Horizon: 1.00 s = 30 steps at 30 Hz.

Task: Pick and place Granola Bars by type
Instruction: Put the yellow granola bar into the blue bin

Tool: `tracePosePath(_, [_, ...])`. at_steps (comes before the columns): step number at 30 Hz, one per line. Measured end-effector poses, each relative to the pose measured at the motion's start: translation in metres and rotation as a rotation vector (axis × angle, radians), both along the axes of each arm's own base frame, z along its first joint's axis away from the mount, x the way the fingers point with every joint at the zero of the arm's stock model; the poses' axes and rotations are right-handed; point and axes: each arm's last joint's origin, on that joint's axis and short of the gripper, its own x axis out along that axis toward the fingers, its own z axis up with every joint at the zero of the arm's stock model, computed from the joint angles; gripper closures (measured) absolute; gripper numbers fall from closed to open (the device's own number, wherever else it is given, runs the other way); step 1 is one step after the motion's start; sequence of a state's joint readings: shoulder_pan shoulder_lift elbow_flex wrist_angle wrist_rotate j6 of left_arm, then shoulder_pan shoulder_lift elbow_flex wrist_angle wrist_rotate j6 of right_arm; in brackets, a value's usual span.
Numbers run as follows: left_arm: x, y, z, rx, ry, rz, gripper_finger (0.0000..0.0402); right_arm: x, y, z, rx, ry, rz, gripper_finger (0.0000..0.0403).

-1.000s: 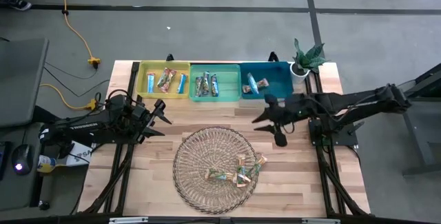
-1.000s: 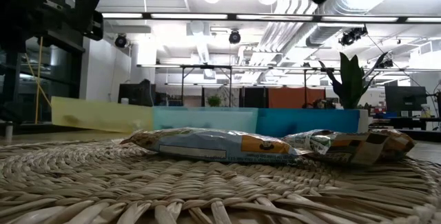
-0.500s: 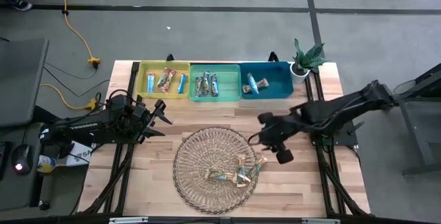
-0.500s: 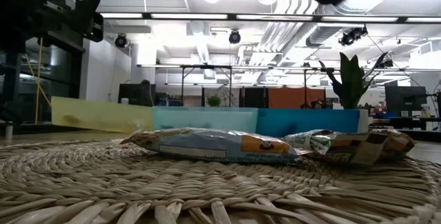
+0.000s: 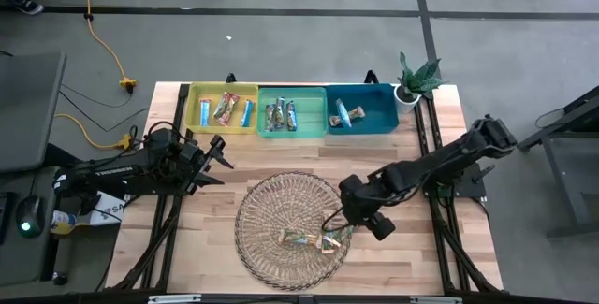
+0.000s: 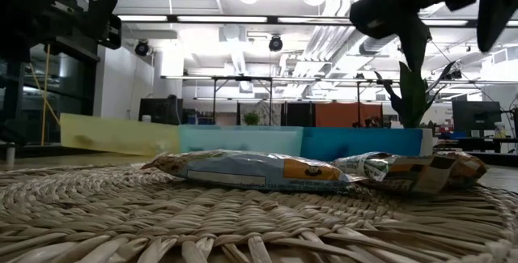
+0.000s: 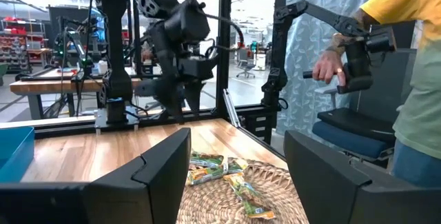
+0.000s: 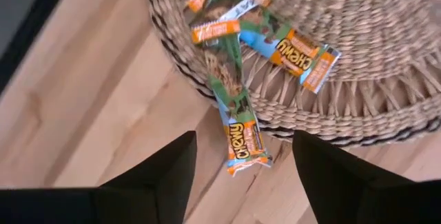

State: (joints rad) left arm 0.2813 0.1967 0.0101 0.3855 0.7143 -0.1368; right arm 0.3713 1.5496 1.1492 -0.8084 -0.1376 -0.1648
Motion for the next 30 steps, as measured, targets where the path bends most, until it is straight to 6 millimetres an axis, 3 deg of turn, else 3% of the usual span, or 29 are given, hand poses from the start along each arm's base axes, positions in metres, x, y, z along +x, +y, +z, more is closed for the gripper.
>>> tracePosePath(11, [0.0,0.0,0.0,0.0,0.0,0.0,0.0172,0.012,0.009,-0.035,-0.045,0.099,0.092,0.0176])
tracePosePath(30, [0.0,0.0,0.0,0.0,0.0,0.0,0.0172,0.026,0.013,-0.078,-0.07,0.157,0.04,0.0176])
